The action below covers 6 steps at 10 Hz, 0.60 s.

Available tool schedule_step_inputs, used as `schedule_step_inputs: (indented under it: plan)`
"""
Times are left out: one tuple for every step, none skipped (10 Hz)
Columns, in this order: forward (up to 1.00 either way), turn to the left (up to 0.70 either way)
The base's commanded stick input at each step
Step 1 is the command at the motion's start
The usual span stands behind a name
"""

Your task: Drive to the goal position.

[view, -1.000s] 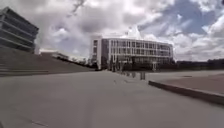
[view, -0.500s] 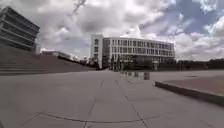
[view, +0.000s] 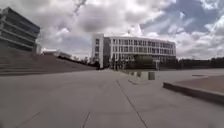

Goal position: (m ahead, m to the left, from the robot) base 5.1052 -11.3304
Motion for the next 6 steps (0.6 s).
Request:
schedule_step_inputs:
  plan:
    - [1.0, -0.08]
    - [1.0, -0.09]
    - [1.0, -0.1]
    - [1.0, -0.12]
    - [1.0, -0.14]
    - [1.0, -0.15]
